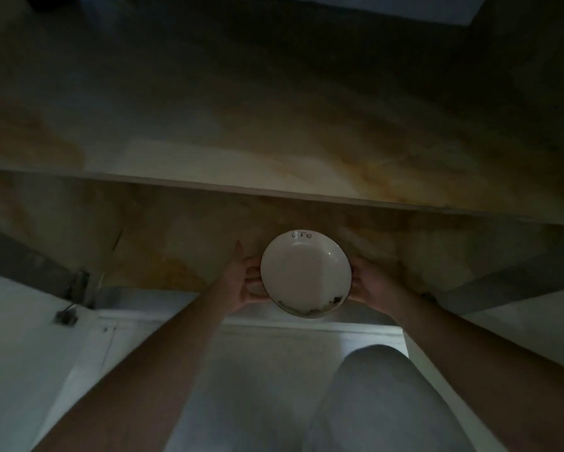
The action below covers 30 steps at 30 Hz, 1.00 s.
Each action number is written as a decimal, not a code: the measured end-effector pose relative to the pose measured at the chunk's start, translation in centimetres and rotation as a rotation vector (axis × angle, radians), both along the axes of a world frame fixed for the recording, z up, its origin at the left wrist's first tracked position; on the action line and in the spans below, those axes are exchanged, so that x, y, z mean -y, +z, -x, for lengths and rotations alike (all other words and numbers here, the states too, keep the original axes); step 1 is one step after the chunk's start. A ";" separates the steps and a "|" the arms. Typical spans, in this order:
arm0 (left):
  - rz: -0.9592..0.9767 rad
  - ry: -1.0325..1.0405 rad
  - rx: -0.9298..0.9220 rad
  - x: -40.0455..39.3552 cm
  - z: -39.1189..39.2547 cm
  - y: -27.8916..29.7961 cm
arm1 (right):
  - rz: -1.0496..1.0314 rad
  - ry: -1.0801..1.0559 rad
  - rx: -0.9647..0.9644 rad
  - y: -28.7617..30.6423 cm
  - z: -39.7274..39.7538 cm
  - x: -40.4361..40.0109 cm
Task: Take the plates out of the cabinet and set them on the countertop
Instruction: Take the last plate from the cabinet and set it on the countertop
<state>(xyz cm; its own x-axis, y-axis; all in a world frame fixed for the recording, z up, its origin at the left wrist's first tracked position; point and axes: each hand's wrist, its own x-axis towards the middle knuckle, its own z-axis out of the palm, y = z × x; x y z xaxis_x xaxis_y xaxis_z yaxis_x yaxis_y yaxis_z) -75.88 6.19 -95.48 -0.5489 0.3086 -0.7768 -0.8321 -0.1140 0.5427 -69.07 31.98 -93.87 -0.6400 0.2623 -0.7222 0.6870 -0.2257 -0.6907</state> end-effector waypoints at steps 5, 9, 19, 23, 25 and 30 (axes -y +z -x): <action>-0.027 0.041 0.105 3.8 -4.6 4.8 | -0.026 0.095 0.082 5.4 -3.8 3.2; -0.018 0.067 0.132 7.1 -8.6 8.3 | 0.048 0.131 0.138 9.2 -7.0 5.0; 0.081 0.164 0.158 14.9 -17.1 19.5 | 0.190 0.066 0.144 20.5 -14.8 13.0; 0.086 0.197 0.165 18.0 -19.2 25.0 | 0.219 0.067 0.157 25.3 -16.5 16.0; 0.103 0.212 0.146 19.6 -20.2 28.2 | 0.227 0.084 0.156 28.0 -17.1 17.6; 0.104 0.244 0.078 23.7 -22.7 35.9 | 0.223 0.094 0.111 35.0 -18.3 21.2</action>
